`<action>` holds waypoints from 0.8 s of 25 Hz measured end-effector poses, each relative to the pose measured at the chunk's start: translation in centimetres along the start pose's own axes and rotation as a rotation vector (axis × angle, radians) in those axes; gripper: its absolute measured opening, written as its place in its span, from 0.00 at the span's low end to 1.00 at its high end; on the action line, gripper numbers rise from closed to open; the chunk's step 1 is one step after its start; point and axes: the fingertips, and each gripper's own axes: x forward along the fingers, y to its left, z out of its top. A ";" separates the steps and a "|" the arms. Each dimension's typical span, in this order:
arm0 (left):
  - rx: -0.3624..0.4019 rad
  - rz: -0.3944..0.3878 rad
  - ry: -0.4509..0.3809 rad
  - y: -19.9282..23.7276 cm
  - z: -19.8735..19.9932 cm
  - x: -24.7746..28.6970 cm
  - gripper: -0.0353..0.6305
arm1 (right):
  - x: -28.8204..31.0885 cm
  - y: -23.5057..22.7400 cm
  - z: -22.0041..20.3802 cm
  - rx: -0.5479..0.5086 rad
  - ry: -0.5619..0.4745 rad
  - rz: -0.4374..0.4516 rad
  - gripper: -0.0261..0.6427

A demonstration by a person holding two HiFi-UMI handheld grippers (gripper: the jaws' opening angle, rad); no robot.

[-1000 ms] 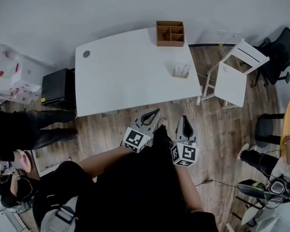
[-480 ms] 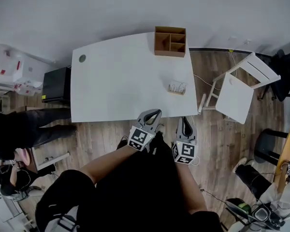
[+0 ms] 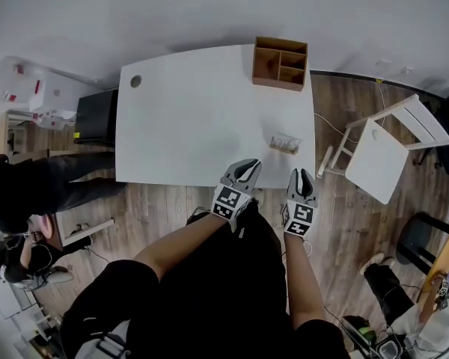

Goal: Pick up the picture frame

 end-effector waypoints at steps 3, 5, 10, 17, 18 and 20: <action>-0.020 -0.006 0.026 0.3 -1.0 1.8 0.13 | 1.8 -1.0 -0.8 0.010 0.039 0.008 0.19; -0.016 -0.004 0.050 0.7 -1.8 2.9 0.18 | 2.9 -1.2 -1.3 0.003 0.061 0.023 0.19; -0.011 0.011 0.107 1.7 -3.6 5.4 0.20 | 5.6 -1.5 -2.9 -0.025 0.114 0.042 0.19; -0.020 0.013 0.147 2.6 -5.1 7.5 0.20 | 7.9 -2.0 -3.7 -0.010 0.142 0.031 0.19; -0.018 0.013 0.151 2.7 -5.2 8.0 0.20 | 8.1 -2.0 -3.7 -0.011 0.143 0.032 0.19; -0.011 0.012 0.160 2.8 -5.3 9.0 0.20 | 8.6 -2.1 -3.8 -0.014 0.149 0.034 0.19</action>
